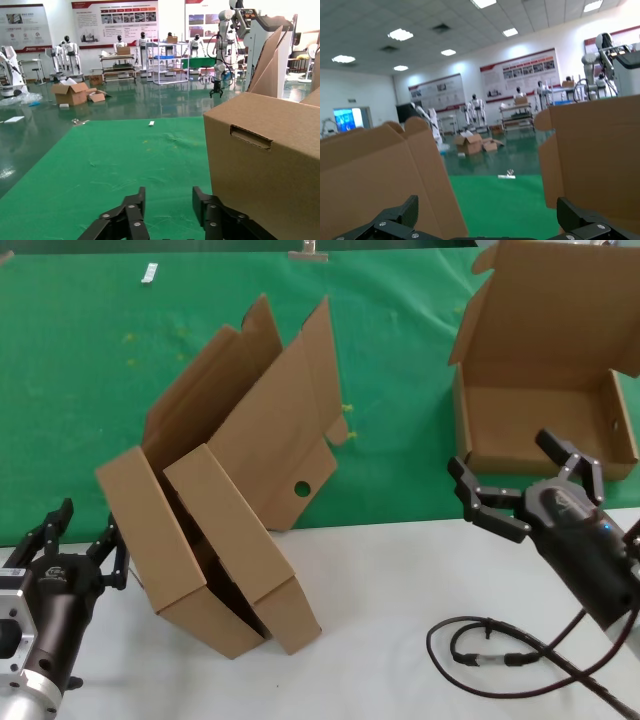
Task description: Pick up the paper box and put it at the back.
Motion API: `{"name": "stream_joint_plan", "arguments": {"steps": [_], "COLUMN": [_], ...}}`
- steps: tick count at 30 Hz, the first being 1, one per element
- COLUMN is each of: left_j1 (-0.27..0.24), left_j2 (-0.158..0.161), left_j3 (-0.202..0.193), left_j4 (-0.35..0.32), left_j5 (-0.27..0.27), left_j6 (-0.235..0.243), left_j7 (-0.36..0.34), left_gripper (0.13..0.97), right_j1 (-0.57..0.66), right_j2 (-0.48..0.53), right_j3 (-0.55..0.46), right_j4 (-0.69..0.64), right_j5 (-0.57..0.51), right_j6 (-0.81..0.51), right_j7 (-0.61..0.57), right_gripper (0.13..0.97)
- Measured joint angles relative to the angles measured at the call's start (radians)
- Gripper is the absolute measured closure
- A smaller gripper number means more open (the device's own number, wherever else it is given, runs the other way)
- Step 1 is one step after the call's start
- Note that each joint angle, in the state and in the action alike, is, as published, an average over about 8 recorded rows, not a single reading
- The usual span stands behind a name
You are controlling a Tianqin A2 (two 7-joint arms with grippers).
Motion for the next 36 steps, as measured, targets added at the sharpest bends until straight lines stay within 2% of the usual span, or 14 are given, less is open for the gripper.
{"name": "stream_joint_plan", "arguments": {"steps": [5, 22, 31, 36], "left_j1": [0.000, 0.000, 0.000, 0.000], "left_j2": [0.000, 0.000, 0.000, 0.000], "left_j3": [0.000, 0.000, 0.000, 0.000], "left_j4": [0.000, 0.000, 0.000, 0.000], "left_j5": [0.000, 0.000, 0.000, 0.000], "left_j6": [0.000, 0.000, 0.000, 0.000], "left_j7": [0.000, 0.000, 0.001, 0.000], "left_gripper": [0.732, 0.335, 0.205, 0.197], "right_j1": [-0.034, -0.150, -0.212, -0.246], "right_j2": [0.008, 0.034, 0.048, 0.056], "right_j3": [-0.022, -0.097, -0.137, -0.159], "right_j4": [0.046, 0.201, 0.284, 0.330], "right_j5": [-0.030, -0.132, -0.187, -0.217], "right_j6": [0.070, 0.306, 0.433, 0.502], "right_j7": [0.035, 0.156, 0.221, 0.257], "right_gripper": [0.129, 0.129, 0.129, 0.129]}}
